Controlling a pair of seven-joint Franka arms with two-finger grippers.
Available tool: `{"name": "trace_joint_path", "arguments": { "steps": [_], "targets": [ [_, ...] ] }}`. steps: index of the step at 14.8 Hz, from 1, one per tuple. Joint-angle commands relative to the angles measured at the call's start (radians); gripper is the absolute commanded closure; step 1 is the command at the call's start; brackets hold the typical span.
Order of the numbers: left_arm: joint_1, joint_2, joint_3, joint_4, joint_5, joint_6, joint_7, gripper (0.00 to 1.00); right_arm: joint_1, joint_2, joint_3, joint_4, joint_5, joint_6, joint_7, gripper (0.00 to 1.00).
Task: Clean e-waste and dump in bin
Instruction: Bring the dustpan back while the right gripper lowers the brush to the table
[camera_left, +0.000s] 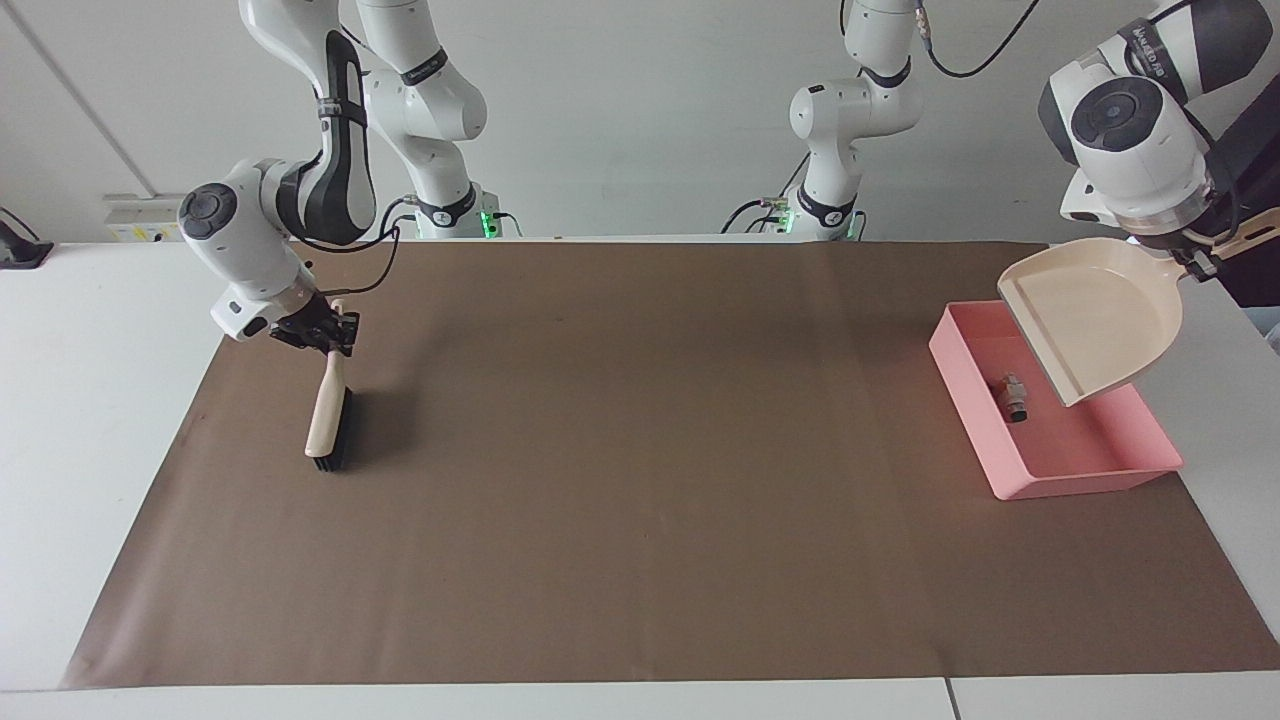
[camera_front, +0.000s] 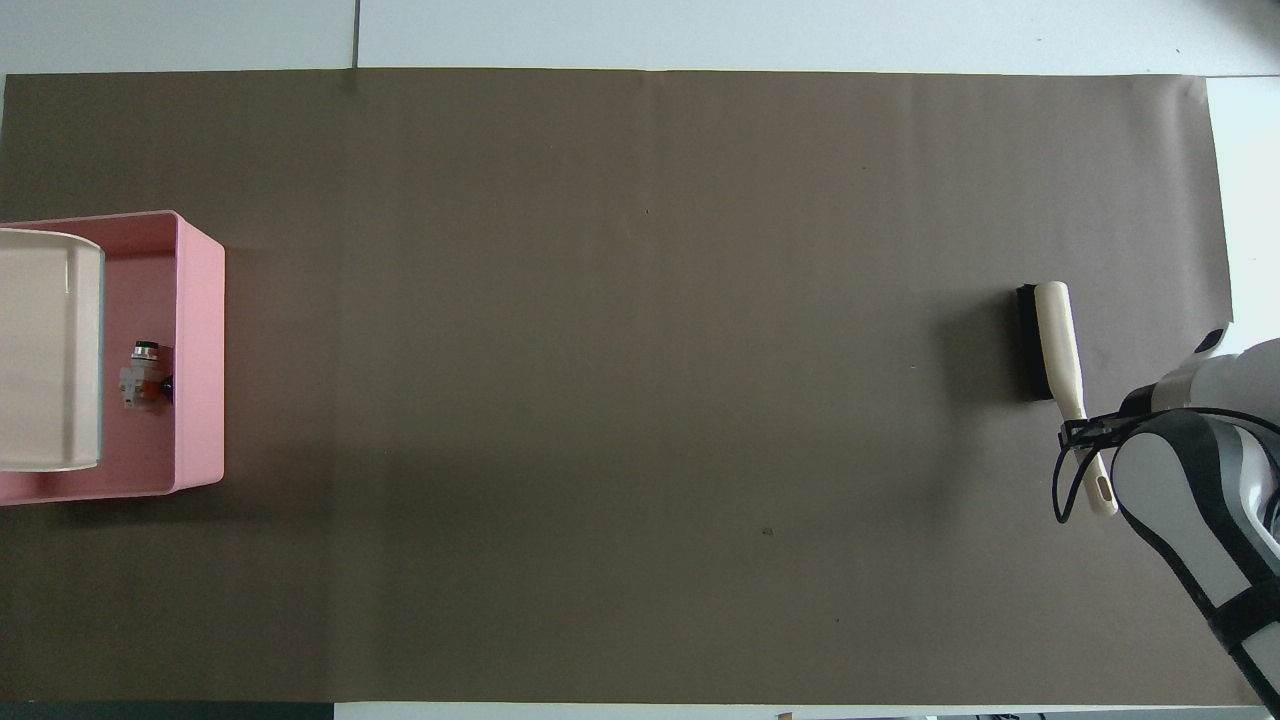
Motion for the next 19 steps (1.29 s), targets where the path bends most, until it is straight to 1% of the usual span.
{"name": "trace_joint_path", "arguments": {
  "steps": [1,2,4,7,9,10,12,16,17,19],
  "targets": [
    [-0.061,-0.024,0.006,-0.044,-0.16,-0.005,-0.001,1.0,-0.012,-0.023,0.011,-0.013,-0.014,0.007,-0.026,0.08],
    [-0.093,-0.024,0.006,-0.07,-0.187,0.009,-0.003,1.0,-0.011,-0.018,0.011,-0.001,-0.014,0.004,-0.026,0.0],
    [-0.168,-0.024,0.006,-0.141,-0.217,0.062,-0.018,1.0,-0.009,-0.009,0.011,0.034,-0.014,-0.013,-0.02,0.0],
    [-0.237,-0.01,0.006,-0.245,-0.304,0.193,-0.075,1.0,-0.005,0.002,0.012,0.114,-0.014,-0.05,-0.009,0.0],
    [-0.276,-0.002,0.006,-0.304,-0.315,0.262,-0.128,1.0,0.004,0.007,0.014,0.162,-0.014,-0.057,-0.009,0.0],
    [-0.291,0.016,0.006,-0.319,-0.315,0.288,-0.15,1.0,0.011,0.008,0.015,0.194,-0.014,-0.077,-0.009,0.0],
    [-0.314,0.056,0.006,-0.327,-0.339,0.301,-0.185,1.0,0.043,0.008,0.017,0.261,-0.017,-0.125,0.008,0.0],
    [-0.328,0.076,0.003,-0.339,-0.352,0.322,-0.181,1.0,0.158,0.008,0.017,0.366,-0.078,-0.223,0.179,0.0],
    [-0.369,0.09,0.004,-0.342,-0.365,0.327,-0.187,1.0,0.187,0.008,0.017,0.395,-0.078,-0.259,0.222,0.0],
    [-0.383,0.098,0.006,-0.348,-0.392,0.345,-0.19,1.0,0.204,0.007,0.02,0.47,-0.078,-0.327,0.259,0.0]
  ]
}}
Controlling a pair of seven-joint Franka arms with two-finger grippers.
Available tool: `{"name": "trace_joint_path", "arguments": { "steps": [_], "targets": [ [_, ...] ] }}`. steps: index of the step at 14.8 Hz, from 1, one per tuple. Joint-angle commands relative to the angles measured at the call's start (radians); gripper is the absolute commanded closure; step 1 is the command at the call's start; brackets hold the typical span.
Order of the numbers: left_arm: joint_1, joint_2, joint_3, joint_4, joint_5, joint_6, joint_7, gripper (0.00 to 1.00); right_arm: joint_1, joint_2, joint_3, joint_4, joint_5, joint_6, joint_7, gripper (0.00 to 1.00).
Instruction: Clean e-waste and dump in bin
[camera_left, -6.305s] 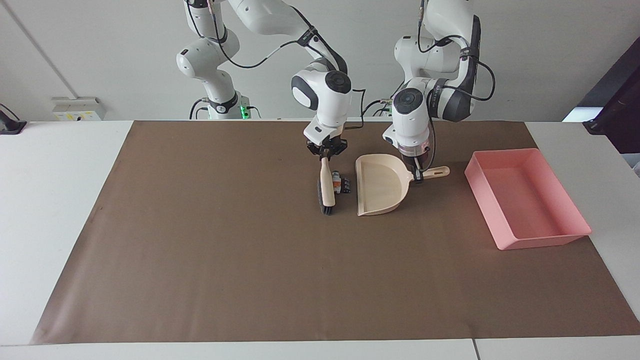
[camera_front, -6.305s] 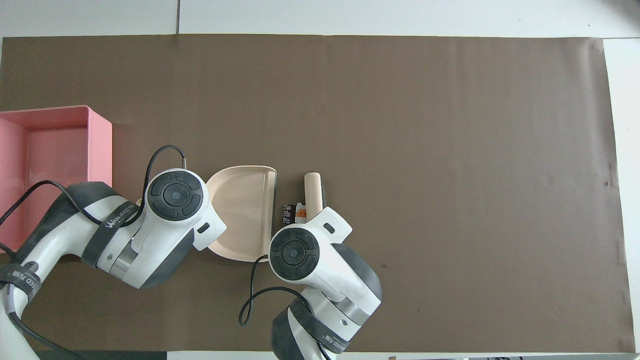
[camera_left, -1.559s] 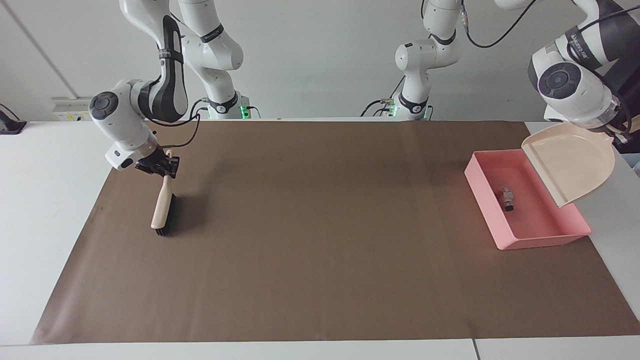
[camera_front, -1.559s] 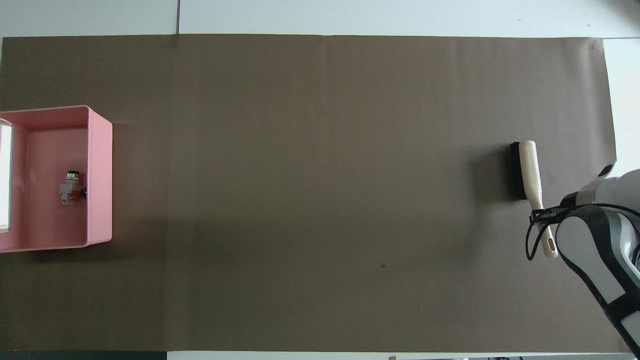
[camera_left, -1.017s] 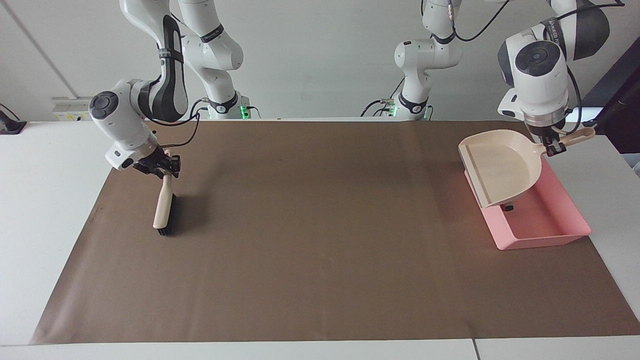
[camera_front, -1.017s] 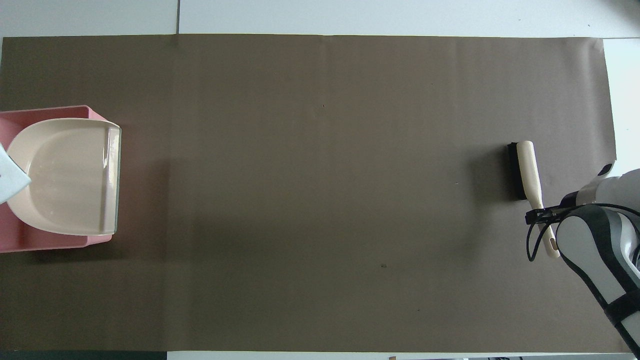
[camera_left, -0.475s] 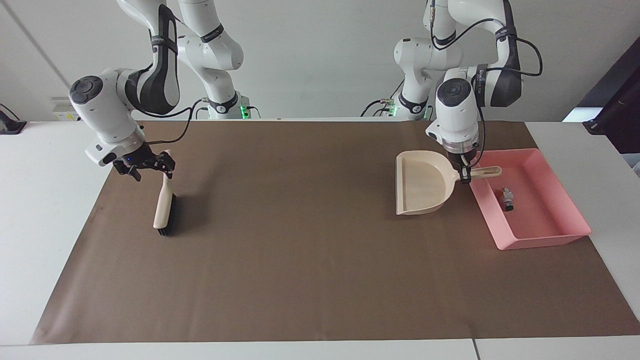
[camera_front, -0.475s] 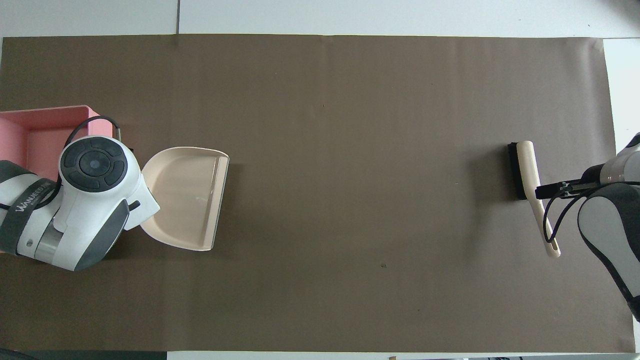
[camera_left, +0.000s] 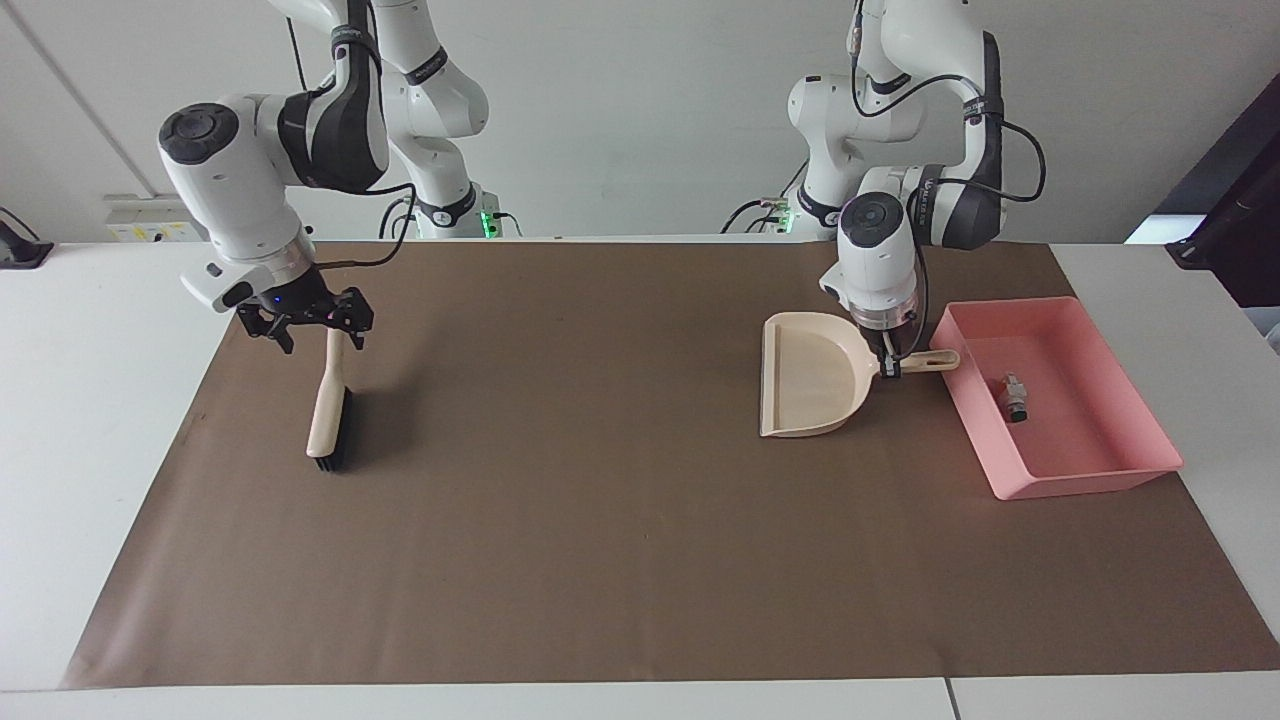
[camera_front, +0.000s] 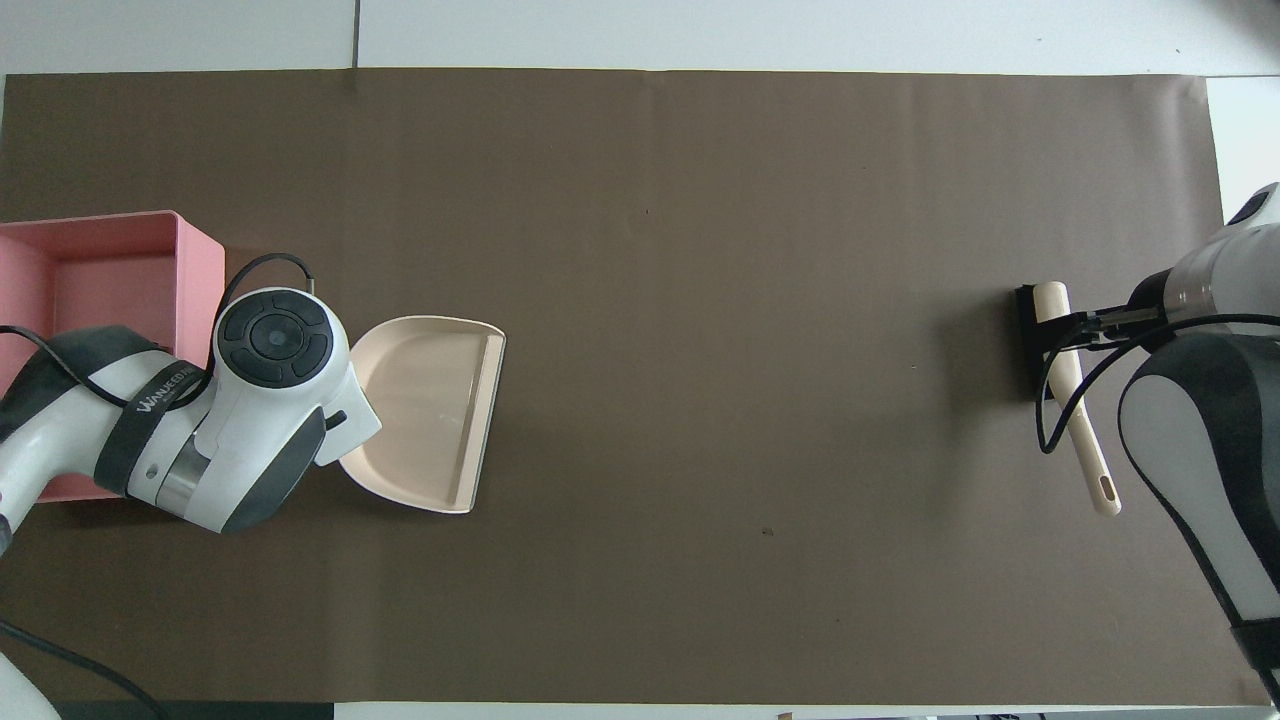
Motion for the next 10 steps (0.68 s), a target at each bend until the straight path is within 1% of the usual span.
{"name": "trace_joint_path", "arguments": {
  "steps": [1,4,6,7,8,9,10],
  "targets": [
    [-0.038,-0.006,0.016,-0.037,-0.027,0.042,-0.014,1.0,0.007,0.003,0.005,0.124,-0.017,-0.109,0.039,0.0],
    [-0.038,-0.015,0.016,-0.074,-0.027,0.074,-0.063,1.0,0.001,0.001,0.004,0.306,-0.009,-0.27,0.043,0.0],
    [-0.036,-0.017,0.016,-0.077,-0.027,0.074,-0.068,1.0,-0.012,0.011,0.004,0.409,-0.004,-0.376,0.097,0.0],
    [-0.035,-0.017,0.016,-0.077,-0.027,0.074,-0.07,1.0,-0.013,0.02,0.004,0.434,-0.001,-0.408,0.114,0.0],
    [-0.035,-0.017,0.016,-0.079,-0.027,0.07,-0.071,1.0,-0.012,0.036,0.002,0.439,-0.001,-0.408,0.12,0.0],
    [-0.038,-0.018,0.015,-0.079,-0.027,0.068,-0.086,0.98,-0.015,0.037,-0.005,0.439,0.003,-0.417,0.12,0.0],
    [-0.039,-0.019,0.015,-0.079,-0.027,0.068,-0.12,0.89,-0.022,0.032,-0.008,0.427,0.003,-0.413,0.122,0.0]
  ]
}}
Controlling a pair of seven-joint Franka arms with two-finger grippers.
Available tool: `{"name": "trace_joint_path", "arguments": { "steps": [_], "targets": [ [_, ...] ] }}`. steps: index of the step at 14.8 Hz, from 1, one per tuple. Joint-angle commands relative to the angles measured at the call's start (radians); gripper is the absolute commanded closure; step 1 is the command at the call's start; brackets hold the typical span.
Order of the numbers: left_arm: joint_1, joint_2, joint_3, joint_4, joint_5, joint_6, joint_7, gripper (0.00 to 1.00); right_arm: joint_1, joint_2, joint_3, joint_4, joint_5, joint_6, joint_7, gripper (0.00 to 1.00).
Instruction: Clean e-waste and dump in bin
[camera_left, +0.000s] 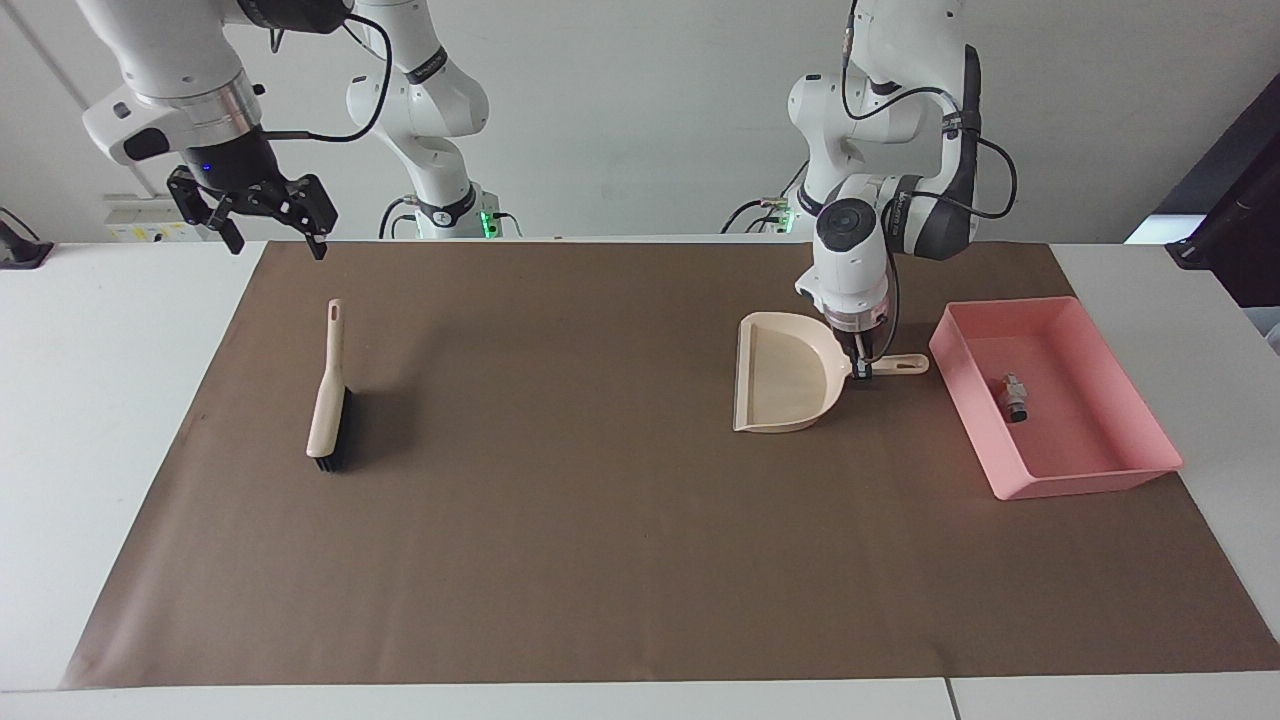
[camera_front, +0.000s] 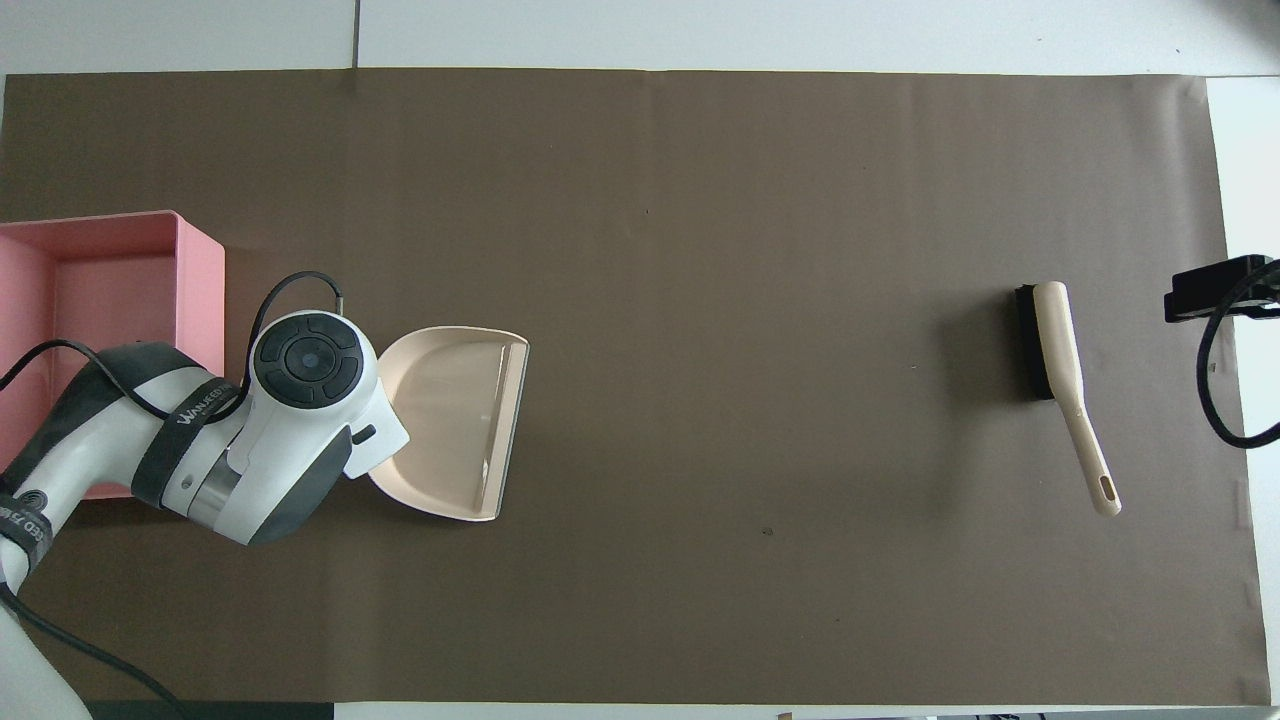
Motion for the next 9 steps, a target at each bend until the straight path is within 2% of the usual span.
{"name": "trace_joint_path", "arguments": {
  "steps": [1,3,6,8,9],
  "targets": [
    [-0.014,-0.022,0.009,-0.032,-0.013,0.017,-0.081,0.74,-0.039,0.03,0.002,0.013,0.007,-0.019,0.025,0.0],
    [-0.034,-0.028,0.01,-0.027,-0.013,0.006,-0.136,0.45,-0.022,0.03,-0.009,0.01,0.007,-0.02,0.032,0.0],
    [-0.034,-0.065,0.01,-0.021,-0.013,-0.009,-0.156,0.36,0.137,0.03,-0.174,0.01,0.006,-0.019,0.032,0.0],
    [-0.032,-0.114,0.01,-0.018,-0.014,-0.063,-0.161,0.31,0.138,0.025,-0.178,0.004,0.005,-0.019,0.029,0.0],
    [-0.029,-0.142,0.01,-0.019,-0.016,-0.11,-0.197,0.21,0.127,0.024,-0.176,-0.001,0.004,-0.019,0.028,0.0]
  ]
}}
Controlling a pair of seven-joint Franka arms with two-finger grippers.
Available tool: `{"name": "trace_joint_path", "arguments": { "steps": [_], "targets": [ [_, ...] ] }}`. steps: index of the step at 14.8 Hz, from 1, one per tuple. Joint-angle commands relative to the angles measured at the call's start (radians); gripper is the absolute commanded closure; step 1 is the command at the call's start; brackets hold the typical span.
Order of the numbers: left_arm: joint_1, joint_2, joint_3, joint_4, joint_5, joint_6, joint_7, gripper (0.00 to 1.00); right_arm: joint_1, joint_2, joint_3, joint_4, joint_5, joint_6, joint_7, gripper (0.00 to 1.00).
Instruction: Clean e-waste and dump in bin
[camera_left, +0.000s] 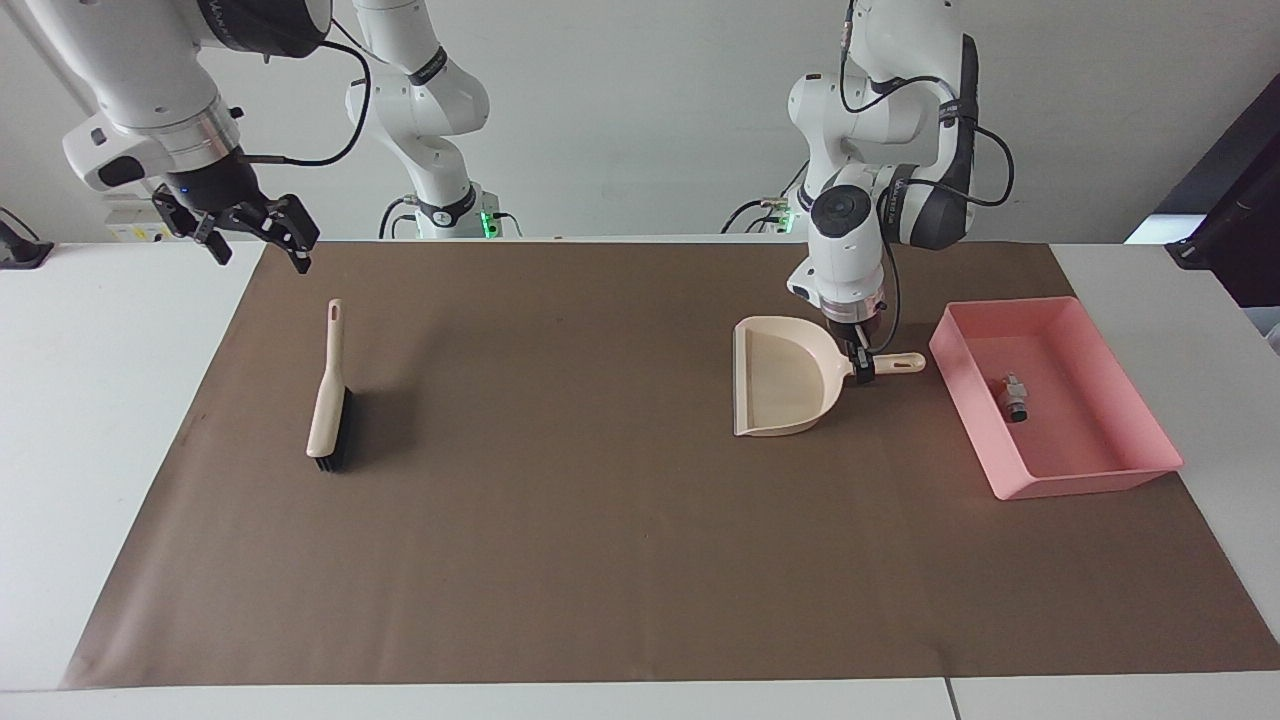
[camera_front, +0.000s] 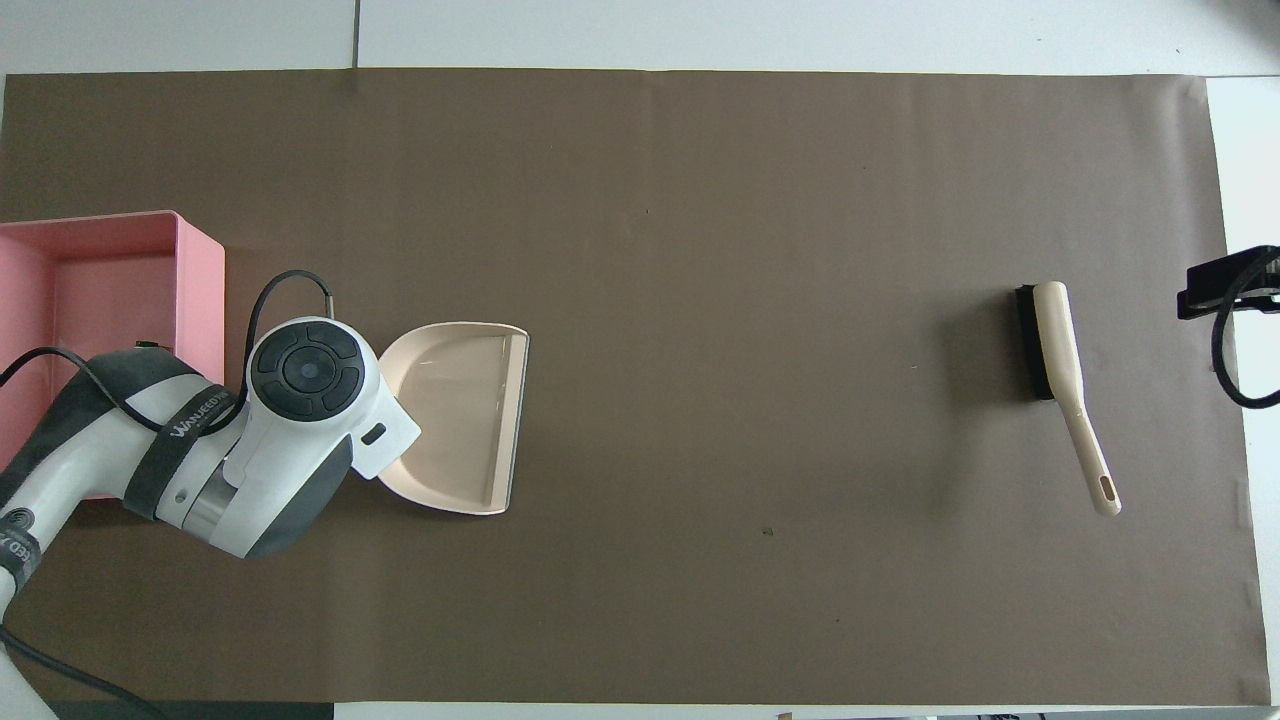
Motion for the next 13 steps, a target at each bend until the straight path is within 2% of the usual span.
{"name": "trace_joint_path", "arguments": {
  "steps": [1,4,7,10,13],
  "targets": [
    [-0.004,-0.101,0.011,-0.02,-0.023,-0.103,-0.09,0.11,-0.016,-0.008,0.004,-0.005,0.003,-0.017,0.012,0.0],
    [0.013,-0.15,0.027,-0.023,-0.114,-0.174,-0.232,0.08,-0.044,0.0,0.049,0.016,0.005,-0.044,0.021,0.0],
    [0.099,-0.195,0.028,-0.023,-0.181,-0.18,-0.377,0.02,-0.081,0.0,0.076,0.019,0.044,-0.05,0.026,0.0],
    [0.168,-0.193,0.028,-0.018,-0.184,-0.181,-0.589,0.02,-0.072,-0.003,0.073,0.015,0.046,-0.044,0.026,0.0],
    [0.26,-0.181,0.028,0.018,-0.279,-0.175,-0.739,0.02,-0.069,-0.002,0.073,0.018,0.039,-0.047,0.027,0.0]
  ]
}}
